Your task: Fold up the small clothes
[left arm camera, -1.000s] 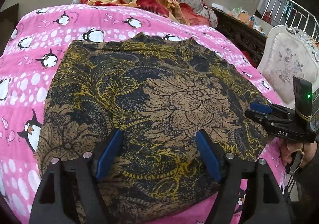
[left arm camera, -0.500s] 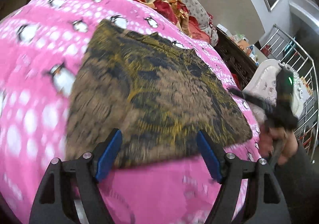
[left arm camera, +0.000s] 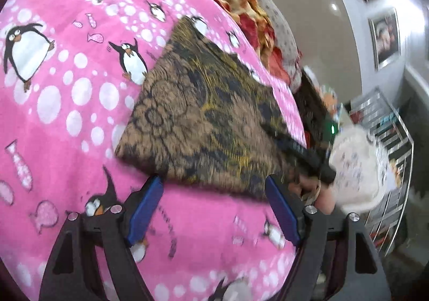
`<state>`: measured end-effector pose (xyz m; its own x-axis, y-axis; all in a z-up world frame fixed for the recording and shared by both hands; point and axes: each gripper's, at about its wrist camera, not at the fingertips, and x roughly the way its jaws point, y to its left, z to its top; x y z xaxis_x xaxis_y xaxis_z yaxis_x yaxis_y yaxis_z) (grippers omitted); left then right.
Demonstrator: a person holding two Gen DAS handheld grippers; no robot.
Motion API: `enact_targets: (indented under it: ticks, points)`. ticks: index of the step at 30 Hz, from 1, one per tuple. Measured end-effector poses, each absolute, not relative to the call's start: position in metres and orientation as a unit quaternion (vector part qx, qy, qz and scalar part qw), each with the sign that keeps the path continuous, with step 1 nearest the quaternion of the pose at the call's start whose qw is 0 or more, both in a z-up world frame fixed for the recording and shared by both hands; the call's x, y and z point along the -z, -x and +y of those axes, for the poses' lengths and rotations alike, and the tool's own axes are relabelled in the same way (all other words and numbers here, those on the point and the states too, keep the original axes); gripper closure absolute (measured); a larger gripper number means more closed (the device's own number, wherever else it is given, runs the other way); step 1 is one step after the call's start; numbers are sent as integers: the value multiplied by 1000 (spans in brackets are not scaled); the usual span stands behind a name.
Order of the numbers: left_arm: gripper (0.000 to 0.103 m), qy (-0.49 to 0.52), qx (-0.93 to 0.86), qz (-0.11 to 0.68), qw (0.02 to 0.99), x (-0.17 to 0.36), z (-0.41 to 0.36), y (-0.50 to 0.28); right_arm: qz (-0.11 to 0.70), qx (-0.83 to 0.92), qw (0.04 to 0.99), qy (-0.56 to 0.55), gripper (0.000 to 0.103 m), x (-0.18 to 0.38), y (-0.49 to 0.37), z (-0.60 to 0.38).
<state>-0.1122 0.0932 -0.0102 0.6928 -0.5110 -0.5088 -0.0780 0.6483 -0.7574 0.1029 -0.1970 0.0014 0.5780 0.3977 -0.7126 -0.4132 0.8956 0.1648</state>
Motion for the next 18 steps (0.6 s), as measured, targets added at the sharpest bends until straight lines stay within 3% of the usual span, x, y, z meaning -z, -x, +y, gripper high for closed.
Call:
enact_targets:
  ticks: [7, 14, 18]
  points:
    - [41, 451, 93, 352, 815, 7, 106, 88, 399, -223, 889, 25, 24, 0, -102, -191]
    - [41, 388, 159, 429, 800, 4, 60, 82, 399, -223, 889, 25, 23, 0, -102, -191]
    - [52, 423, 80, 403, 807, 4, 100, 76, 399, -223, 889, 26, 23, 0, -102, -191]
